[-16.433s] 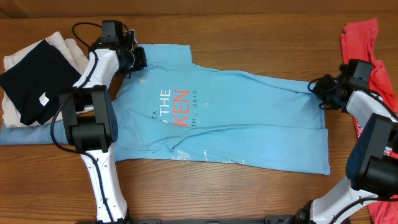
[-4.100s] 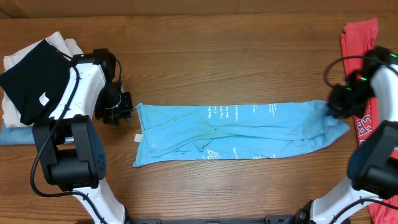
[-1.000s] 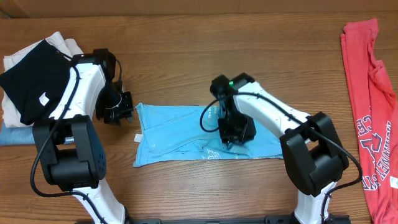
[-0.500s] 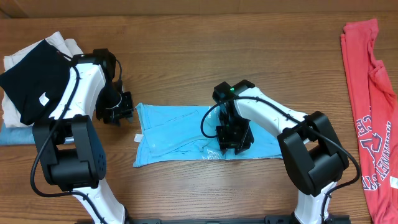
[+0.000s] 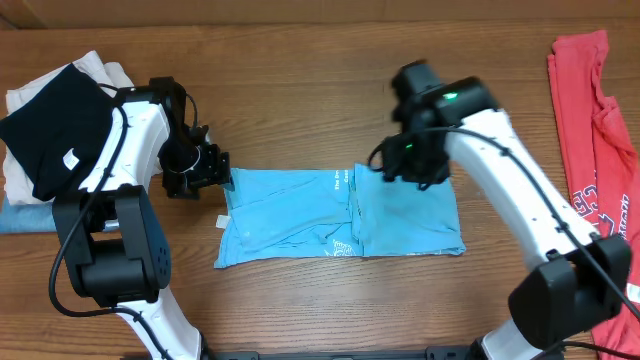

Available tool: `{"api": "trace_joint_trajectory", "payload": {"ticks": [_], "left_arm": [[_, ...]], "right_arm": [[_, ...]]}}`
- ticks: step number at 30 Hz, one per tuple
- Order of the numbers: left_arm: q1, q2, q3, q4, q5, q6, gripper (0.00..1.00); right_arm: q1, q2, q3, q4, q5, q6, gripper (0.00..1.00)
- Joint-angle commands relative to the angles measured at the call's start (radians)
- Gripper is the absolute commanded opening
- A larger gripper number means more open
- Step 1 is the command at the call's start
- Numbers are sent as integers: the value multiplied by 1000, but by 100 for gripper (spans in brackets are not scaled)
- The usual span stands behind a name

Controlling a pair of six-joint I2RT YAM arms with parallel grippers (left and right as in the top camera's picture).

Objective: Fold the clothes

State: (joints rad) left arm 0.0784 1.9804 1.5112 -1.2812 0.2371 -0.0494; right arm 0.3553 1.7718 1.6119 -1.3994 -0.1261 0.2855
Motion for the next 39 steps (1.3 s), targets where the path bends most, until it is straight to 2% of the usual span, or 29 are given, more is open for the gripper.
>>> {"api": "trace_joint_trajectory", "payload": {"ticks": [1, 6, 12, 16, 17, 21, 23, 24, 27, 33, 39], "left_arm": [[-3, -24, -12, 8, 58, 86, 75], [-20, -24, -98, 74, 60, 125, 75], [-53, -24, -246, 252, 61, 145, 75], [-86, -24, -299, 313, 74, 163, 73], [-94, -24, -307, 314, 75, 162, 70], [-138, -24, -328, 312, 78, 162, 45], [-159, -24, -331, 311, 77, 162, 35], [-170, -24, -331, 311, 74, 161, 25], [-174, -24, -331, 303, 55, 158, 6], [-110, -26, -301, 244, -116, 107, 4], [49, -27, -139, 117, -194, 42, 4]], "right_arm": [[-66, -5, 13, -9, 25, -26, 56], [-137, -5, 13, -22, 36, -41, 57], [-208, -5, 13, -40, 36, -51, 57], [-222, -5, 13, -49, 37, -56, 57], [-222, -5, 13, -50, 39, -58, 57], [-222, -5, 13, -50, 40, -58, 57], [-222, -5, 13, -50, 40, -58, 57], [-222, -5, 13, -50, 40, -58, 57], [-222, -5, 13, -51, 56, -58, 57], [-222, -5, 13, -54, 82, -58, 58], [-222, -5, 13, -51, 81, -58, 58]]}}
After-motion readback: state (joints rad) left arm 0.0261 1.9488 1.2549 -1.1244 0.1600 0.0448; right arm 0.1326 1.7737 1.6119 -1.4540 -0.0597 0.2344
